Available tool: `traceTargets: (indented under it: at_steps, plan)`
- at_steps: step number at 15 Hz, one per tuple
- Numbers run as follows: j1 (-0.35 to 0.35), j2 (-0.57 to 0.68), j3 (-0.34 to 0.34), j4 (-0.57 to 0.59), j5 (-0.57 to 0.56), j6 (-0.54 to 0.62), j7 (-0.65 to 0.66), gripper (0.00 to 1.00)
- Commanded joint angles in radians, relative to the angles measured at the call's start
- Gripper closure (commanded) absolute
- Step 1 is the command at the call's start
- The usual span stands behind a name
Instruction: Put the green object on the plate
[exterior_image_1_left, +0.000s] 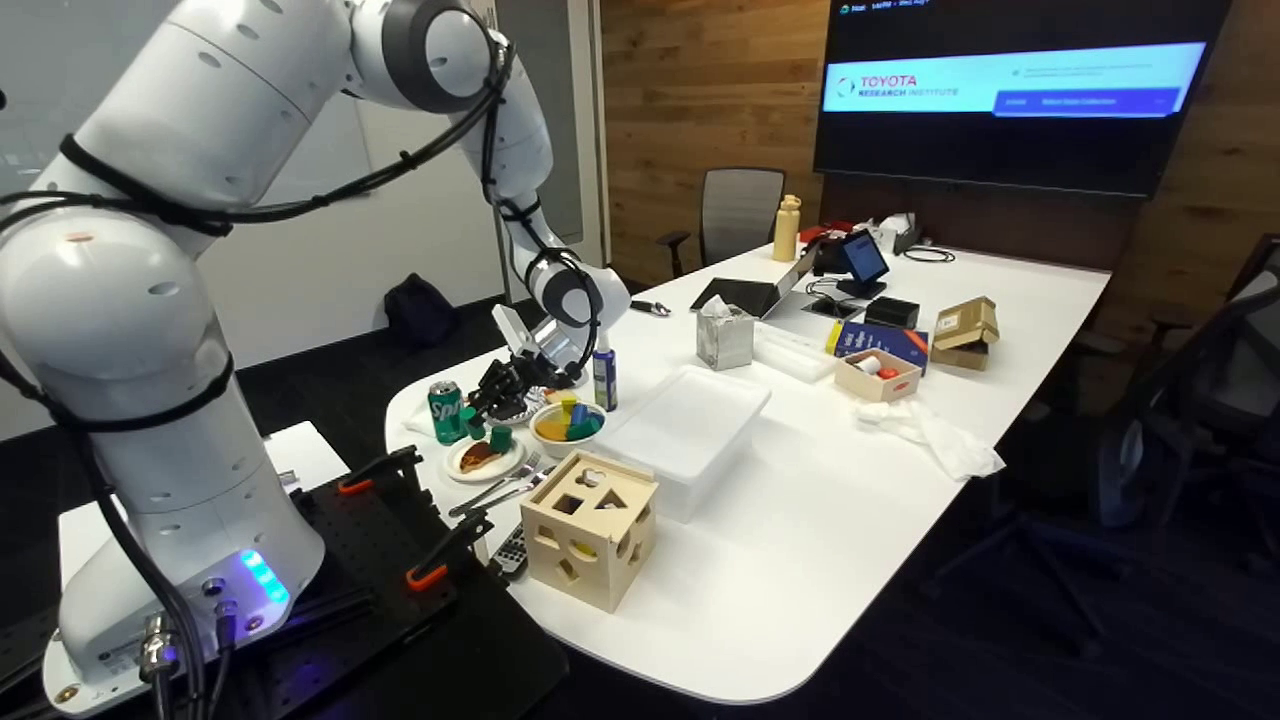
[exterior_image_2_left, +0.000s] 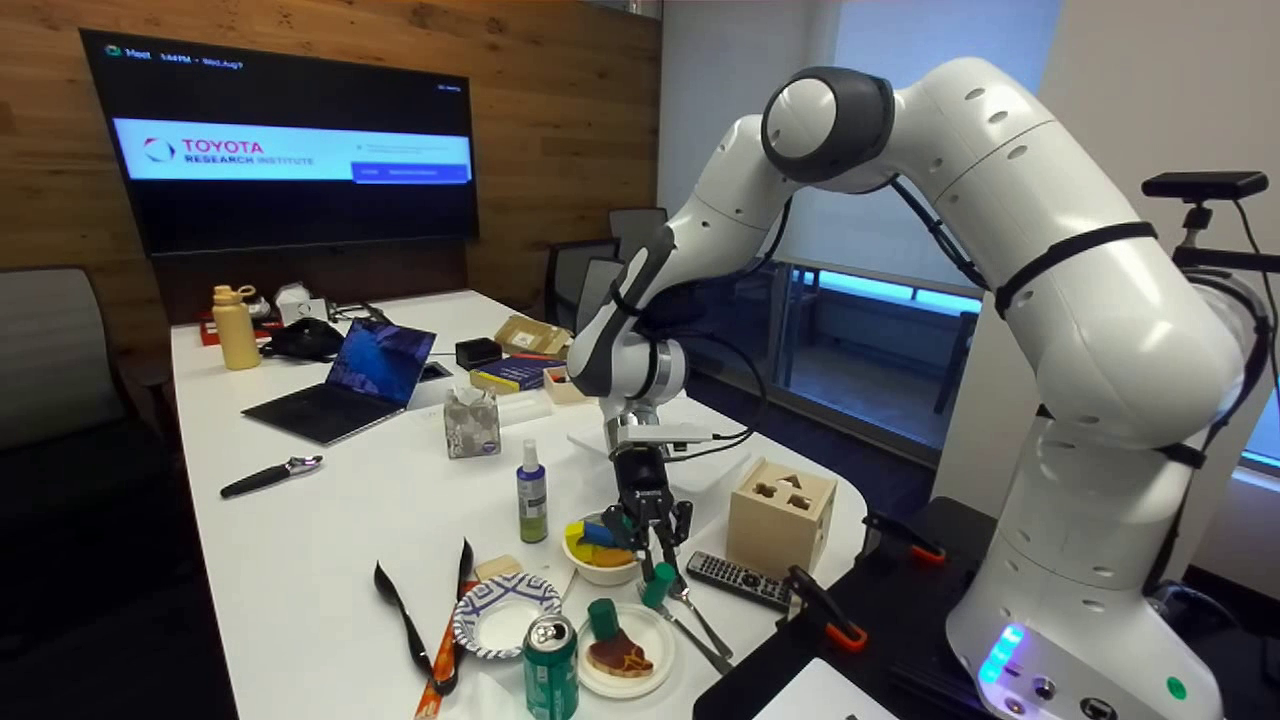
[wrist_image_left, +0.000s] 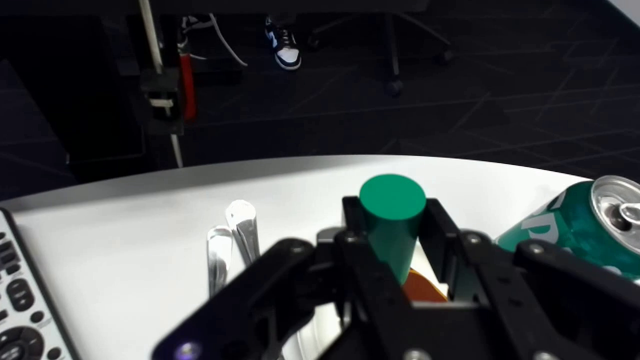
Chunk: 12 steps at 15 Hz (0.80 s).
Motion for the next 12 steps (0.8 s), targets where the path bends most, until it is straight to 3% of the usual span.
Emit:
traceTargets:
  at_steps: [1,12]
  plan:
    - [0.001,0.084,-0.003,0.106,-0.015,-0.085,-0.017,0.92]
    - [0.03,0.231,-0.032,0.297,-0.088,-0.156,0.03,0.92]
